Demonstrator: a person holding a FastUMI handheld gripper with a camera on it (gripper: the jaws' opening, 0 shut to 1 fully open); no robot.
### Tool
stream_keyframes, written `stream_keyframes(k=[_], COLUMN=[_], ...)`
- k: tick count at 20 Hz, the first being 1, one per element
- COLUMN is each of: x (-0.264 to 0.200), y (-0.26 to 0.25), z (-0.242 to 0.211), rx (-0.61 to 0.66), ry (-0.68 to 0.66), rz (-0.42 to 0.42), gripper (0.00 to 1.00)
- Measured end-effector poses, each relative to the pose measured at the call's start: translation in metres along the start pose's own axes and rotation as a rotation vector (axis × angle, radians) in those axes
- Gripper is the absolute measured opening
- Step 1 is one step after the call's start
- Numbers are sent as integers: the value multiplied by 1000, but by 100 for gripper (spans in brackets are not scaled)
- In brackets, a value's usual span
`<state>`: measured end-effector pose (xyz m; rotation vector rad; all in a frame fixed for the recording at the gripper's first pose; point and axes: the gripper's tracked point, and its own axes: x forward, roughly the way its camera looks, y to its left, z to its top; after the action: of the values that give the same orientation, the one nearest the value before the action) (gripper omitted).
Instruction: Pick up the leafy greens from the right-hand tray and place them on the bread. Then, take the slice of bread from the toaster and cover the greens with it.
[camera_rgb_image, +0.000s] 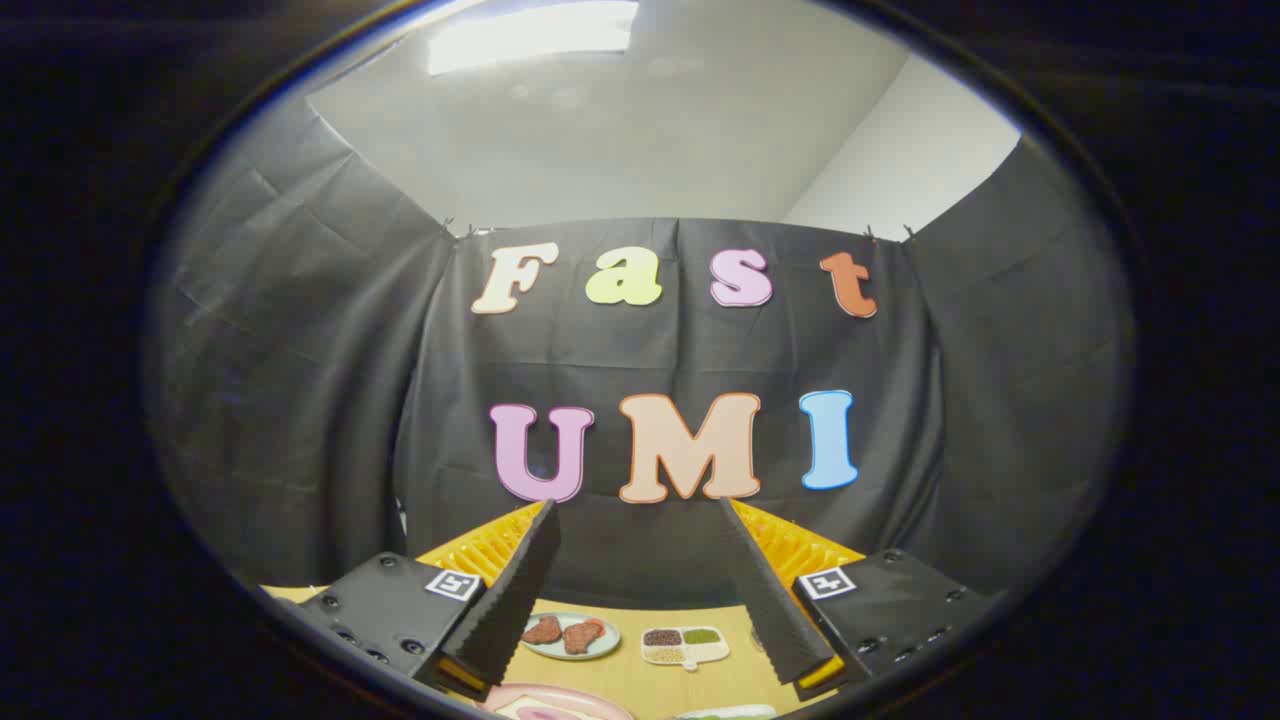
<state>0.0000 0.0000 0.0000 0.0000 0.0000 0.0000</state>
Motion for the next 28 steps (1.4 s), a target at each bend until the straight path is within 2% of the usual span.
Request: stream_keyframes(k=[19,28], x=[7,14], y=[-19,-55], z=[-11,-46], rx=[-10,-68], ry=[27,137], rz=[34,148], gripper=[99,99])
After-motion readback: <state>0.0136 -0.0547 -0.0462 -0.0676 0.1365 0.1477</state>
